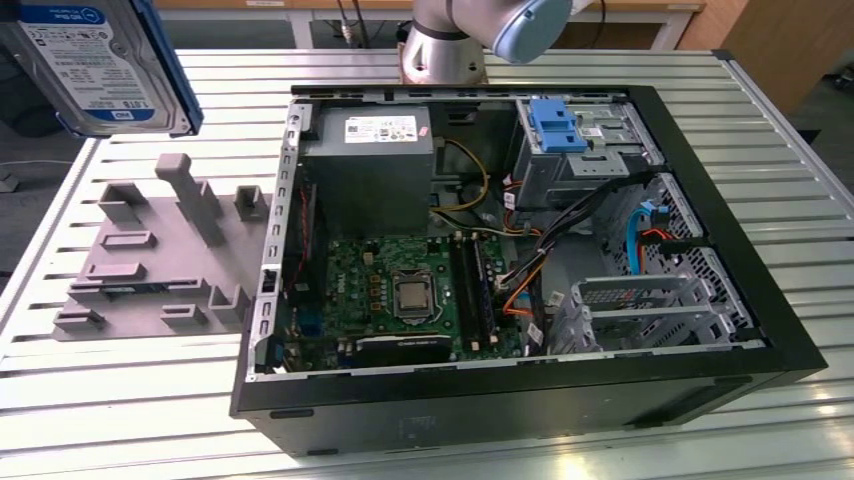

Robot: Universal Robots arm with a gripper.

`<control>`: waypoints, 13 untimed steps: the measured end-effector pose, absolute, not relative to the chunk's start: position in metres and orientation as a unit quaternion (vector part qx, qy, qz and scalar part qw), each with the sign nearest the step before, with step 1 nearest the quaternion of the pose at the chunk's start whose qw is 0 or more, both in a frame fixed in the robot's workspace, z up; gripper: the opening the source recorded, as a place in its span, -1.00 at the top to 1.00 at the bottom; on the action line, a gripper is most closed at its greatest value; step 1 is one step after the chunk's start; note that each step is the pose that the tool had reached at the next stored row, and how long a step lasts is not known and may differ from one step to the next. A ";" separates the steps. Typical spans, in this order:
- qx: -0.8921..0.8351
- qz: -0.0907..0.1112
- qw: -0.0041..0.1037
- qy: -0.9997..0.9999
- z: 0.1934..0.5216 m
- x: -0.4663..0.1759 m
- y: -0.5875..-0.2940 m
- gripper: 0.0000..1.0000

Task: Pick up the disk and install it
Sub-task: 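Pick up the disk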

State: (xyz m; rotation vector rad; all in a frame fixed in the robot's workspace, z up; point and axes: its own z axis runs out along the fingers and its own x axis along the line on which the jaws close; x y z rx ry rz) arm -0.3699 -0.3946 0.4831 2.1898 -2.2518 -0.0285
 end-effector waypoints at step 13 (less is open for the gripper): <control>0.697 -0.009 0.000 -0.717 0.483 -0.367 -0.395 0.27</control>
